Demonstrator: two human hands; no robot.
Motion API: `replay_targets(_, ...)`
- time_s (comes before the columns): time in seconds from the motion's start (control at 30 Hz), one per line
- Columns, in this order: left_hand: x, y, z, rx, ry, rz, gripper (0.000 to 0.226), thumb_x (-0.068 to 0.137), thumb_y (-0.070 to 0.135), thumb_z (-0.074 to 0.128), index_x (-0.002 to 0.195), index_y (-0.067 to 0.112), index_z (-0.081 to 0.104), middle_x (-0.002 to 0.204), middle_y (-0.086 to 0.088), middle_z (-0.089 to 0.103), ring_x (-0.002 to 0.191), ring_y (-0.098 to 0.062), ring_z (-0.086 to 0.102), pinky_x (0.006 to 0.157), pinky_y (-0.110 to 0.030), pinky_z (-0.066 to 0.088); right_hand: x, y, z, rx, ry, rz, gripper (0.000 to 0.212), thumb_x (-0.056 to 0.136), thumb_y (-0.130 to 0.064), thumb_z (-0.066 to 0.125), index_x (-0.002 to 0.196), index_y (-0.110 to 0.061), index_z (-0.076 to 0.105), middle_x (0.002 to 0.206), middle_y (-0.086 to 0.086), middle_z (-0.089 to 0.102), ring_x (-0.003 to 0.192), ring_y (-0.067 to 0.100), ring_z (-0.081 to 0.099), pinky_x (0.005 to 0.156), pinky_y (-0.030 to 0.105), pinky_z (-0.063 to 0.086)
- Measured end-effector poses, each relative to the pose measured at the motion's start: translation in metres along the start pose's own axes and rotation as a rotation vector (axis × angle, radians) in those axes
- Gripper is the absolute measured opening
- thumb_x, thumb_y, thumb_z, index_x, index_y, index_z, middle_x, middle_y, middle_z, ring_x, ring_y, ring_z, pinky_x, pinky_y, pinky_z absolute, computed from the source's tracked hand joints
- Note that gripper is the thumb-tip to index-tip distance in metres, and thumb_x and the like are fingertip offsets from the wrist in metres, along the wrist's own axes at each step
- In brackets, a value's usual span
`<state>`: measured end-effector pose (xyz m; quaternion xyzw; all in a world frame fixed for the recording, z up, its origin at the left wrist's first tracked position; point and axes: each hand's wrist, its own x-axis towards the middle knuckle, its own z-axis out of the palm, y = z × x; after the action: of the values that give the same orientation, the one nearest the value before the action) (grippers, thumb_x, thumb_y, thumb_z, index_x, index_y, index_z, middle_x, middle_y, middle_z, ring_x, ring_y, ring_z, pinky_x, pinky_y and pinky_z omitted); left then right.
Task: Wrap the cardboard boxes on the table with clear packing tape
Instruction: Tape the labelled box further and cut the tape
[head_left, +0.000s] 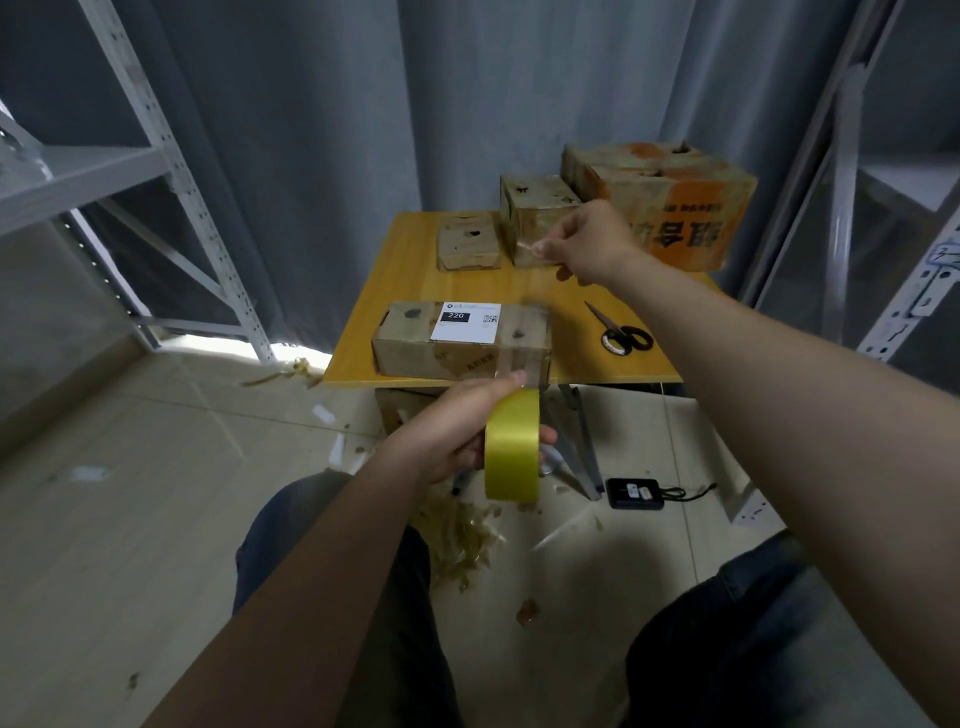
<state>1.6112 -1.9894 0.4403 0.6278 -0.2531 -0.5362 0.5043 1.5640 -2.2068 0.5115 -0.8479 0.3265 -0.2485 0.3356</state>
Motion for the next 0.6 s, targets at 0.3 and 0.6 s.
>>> replay_targets(0.3, 0.016, 0.015, -0.007, 0.067, 0.069, -0.093, 0.037, 0.105, 0.043, 0.056, 0.123, 0.011, 0.059, 0.094, -0.014, 0.08, 0.08, -0.022, 0.076, 0.091, -0.042, 0.058, 0.032, 0.016, 0.019, -0.105, -0.096, 0.071, 0.025, 0.098, -0.024, 0.072, 0.095, 0.0, 0.074, 0.1, 0.007, 0.074, 0.09, 0.028, 0.075, 0.058, 0.032, 0.052)
replay_targets(0.6, 0.034, 0.013, -0.01, 0.106, 0.091, -0.128, 0.033, 0.103, 0.046, 0.057, 0.114, 0.015, 0.062, 0.082, -0.006, 0.079, 0.077, -0.02, 0.073, 0.097, -0.044, 0.056, 0.044, 0.038, 0.039, -0.109, -0.142, 0.137, 0.026, 0.093, -0.025, 0.077, 0.103, -0.002, 0.076, 0.103, 0.012, 0.075, 0.082, 0.022, 0.07, 0.062, 0.03, 0.048)
